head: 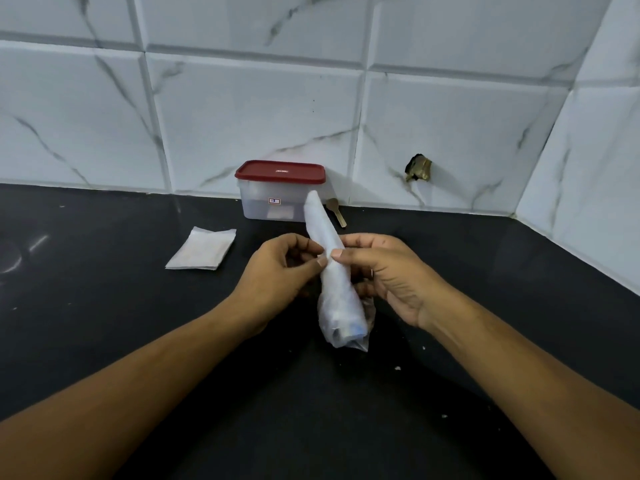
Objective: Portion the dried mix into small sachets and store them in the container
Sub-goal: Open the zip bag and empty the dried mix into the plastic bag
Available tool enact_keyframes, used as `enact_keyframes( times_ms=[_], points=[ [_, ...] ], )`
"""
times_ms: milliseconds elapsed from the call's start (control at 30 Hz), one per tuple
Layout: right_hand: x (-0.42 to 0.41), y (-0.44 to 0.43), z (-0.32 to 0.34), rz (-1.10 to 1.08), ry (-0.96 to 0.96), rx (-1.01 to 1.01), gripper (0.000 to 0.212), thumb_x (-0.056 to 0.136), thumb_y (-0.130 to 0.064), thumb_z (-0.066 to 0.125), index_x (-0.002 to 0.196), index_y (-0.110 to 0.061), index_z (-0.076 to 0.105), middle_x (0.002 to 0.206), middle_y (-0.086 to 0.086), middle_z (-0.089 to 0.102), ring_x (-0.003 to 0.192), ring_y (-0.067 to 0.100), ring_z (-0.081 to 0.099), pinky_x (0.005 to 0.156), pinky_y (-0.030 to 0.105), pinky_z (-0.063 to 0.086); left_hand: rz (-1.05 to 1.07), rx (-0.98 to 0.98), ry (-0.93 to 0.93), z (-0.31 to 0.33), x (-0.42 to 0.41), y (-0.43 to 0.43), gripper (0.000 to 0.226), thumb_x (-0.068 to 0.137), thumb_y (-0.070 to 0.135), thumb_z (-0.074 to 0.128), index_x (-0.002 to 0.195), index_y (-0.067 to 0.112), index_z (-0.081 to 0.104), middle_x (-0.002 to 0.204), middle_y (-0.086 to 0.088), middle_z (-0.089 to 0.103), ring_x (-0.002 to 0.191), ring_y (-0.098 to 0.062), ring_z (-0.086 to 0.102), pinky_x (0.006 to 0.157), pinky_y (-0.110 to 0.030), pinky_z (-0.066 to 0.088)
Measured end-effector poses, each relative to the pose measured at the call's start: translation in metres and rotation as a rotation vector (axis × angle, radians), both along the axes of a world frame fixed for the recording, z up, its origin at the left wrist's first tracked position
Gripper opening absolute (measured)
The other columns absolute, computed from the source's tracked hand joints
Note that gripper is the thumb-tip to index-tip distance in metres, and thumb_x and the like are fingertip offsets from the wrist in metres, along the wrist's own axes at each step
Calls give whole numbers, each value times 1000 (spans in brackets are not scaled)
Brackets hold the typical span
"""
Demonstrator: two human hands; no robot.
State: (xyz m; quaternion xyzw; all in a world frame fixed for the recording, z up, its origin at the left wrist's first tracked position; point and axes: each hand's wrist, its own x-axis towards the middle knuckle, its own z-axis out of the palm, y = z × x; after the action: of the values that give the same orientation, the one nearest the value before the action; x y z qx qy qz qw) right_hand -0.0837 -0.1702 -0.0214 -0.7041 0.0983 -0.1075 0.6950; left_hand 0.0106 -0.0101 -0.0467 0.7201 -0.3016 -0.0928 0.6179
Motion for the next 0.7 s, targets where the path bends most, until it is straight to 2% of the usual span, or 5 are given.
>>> enact_keyframes(
  times_ms=[233, 333, 467, 633, 700],
  points=[
    [-5, 7, -1, -20, -101, 16, 28, 96, -10, 70, 124, -15, 66, 108, 7, 78, 88, 17, 73, 67, 32, 59, -76, -124, 161, 8, -11, 3, 38, 105, 43, 55, 103, 12, 77, 92, -9, 78, 79, -21, 74, 66, -33, 59],
    [-6, 11, -1, -8, -113, 100, 51, 88, -3, 76, 135, -13, 57, 113, 13, 77, 89, 20, 75, 58, 29, 57, -67, -146, 191, 11, -16, 4, 44, 99, 51, 60, 91, 9, 76, 77, -2, 73, 63, -11, 67, 54, -21, 51],
    [-8, 13, -2, 36, -105, 77, 59, 84, -2, 79, 138, -10, 57, 115, 17, 76, 93, 24, 75, 54, 23, 52, -33, -100, 154, 11, -16, 3, 52, 85, 55, 74, 93, 4, 69, 76, -4, 73, 69, -17, 68, 60, -27, 54],
    [-7, 12, -7, 90, -143, 64, 55, 85, 3, 76, 137, -9, 60, 116, 15, 76, 111, 31, 73, 95, 41, 59, -62, -107, 168, 13, -17, 3, 42, 88, 36, 78, 102, -2, 66, 83, -7, 73, 73, -18, 69, 61, -25, 58],
    [-6, 12, -8, 93, -139, 90, 48, 91, -4, 73, 137, -11, 60, 118, 13, 75, 109, 30, 73, 97, 45, 58, -63, -111, 181, 12, -14, 4, 33, 92, 31, 74, 101, 0, 66, 79, -3, 74, 69, -14, 70, 58, -23, 56]
  ],
)
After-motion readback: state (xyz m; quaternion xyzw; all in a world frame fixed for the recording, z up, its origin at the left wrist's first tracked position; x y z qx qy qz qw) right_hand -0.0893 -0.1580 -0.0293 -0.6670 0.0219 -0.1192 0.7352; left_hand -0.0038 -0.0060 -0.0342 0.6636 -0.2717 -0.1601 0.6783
